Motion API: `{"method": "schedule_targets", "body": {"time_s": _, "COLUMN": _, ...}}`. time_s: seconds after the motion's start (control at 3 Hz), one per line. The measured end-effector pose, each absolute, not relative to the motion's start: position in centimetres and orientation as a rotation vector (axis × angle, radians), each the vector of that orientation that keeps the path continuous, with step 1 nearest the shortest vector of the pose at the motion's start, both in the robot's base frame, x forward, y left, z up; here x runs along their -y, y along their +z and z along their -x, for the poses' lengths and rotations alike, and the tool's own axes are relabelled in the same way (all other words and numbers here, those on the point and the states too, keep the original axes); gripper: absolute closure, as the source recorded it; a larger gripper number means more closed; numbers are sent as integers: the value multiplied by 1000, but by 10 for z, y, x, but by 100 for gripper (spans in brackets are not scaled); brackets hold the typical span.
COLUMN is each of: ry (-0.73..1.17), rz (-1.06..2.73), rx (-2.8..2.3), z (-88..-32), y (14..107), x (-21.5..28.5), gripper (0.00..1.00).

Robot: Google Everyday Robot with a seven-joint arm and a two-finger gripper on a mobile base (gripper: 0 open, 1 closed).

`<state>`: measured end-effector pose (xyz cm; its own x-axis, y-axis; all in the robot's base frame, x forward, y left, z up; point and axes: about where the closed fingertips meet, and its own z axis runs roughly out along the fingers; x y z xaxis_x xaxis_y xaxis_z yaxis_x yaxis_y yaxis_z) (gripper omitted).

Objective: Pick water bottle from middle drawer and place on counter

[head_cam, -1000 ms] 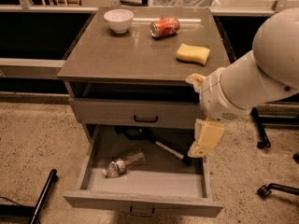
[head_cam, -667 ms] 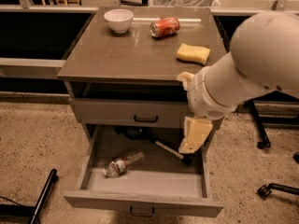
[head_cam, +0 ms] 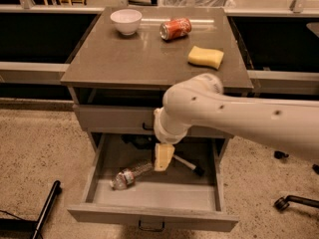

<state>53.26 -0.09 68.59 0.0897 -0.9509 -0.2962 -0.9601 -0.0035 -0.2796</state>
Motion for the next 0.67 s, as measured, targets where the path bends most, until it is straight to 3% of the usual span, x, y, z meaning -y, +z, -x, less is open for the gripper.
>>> {"method": "schedule_targets", "body": {"time_s": 0.33, "ry": -29, "rz": 2005, "rx": -1894, "z": -557, "y": 644, "x": 3, "gripper": 0}}
{"method": "schedule_targets", "body": {"time_s": 0.67, "ry": -99, "rz": 1987, "rx": -1820, "z": -558, "y": 660, "x": 37, "gripper": 0}}
